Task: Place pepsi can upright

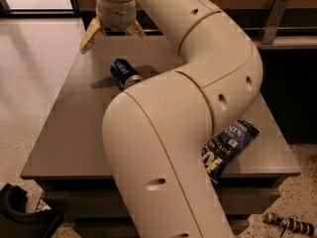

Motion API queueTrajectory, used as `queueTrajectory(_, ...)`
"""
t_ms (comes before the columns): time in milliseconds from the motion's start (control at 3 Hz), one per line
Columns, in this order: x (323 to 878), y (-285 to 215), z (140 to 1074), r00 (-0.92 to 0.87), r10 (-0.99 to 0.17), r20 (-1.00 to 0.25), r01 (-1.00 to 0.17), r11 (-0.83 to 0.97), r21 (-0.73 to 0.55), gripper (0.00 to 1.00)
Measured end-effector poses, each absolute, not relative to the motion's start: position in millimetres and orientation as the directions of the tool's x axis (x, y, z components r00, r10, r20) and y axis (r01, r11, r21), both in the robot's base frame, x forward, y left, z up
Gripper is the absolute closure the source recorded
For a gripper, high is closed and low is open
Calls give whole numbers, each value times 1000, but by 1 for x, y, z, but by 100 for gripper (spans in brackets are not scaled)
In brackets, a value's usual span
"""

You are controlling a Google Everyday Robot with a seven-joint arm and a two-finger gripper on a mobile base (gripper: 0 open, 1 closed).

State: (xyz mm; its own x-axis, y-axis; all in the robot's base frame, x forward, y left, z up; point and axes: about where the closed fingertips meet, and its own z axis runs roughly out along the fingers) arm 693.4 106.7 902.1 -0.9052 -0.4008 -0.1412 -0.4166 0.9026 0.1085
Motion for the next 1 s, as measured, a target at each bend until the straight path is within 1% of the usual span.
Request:
queueTrajectory(333, 686, 108, 906, -909, -396, -126, -411, 902, 129, 0)
queueTrajectory(667, 680, 96, 905, -904, -413, -111, -426, 892, 151, 0)
queueTrajectory(1000, 684, 92, 893, -877, -466, -116, -479, 863, 159, 0)
